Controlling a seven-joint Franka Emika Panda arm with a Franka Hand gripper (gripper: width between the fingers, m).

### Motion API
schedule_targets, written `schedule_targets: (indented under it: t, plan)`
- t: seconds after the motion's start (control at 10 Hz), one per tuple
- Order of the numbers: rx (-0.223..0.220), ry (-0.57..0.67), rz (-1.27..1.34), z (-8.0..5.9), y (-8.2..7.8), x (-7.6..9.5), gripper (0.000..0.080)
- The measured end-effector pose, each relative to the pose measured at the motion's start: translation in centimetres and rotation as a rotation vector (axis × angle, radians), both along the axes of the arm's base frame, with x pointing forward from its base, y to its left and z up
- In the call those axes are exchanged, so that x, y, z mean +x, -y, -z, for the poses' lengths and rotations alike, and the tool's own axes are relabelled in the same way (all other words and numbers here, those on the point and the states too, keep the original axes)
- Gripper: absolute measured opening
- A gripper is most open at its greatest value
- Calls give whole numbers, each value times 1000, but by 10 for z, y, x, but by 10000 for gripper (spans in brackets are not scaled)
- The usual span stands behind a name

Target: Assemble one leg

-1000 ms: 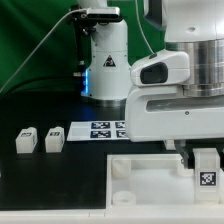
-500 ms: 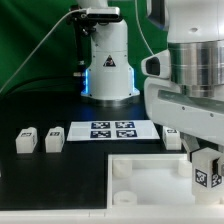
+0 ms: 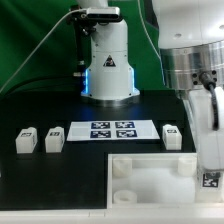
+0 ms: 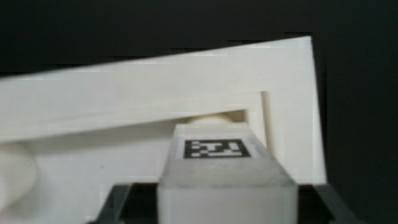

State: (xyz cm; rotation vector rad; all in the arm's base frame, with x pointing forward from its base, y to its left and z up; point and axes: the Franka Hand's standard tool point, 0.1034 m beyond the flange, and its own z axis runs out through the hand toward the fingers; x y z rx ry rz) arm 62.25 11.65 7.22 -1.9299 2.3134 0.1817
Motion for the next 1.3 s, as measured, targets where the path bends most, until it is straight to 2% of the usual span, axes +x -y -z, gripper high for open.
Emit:
schedule_targets:
  t: [0.1, 0.2, 0.3, 0.4, 0.5, 0.6, 1.0, 1.1, 1.3]
  plan:
    - [-1, 6, -27, 0, 0, 0, 354]
    - [-1, 9, -48, 1, 0, 0, 354]
    - [-5, 20, -114, 1, 0, -1, 551]
    - [-16, 46, -232, 4, -3, -3, 551]
    - [-23, 65, -386, 6, -8, -7, 630]
    - [-32, 91, -541, 6, -12, -10, 630]
    - [-40, 151, -917, 6, -7, -9, 649]
    - [-60, 168, -1107, 5, -1, -7, 649]
    - [-98, 183, -1372, 2, -1, -3, 649]
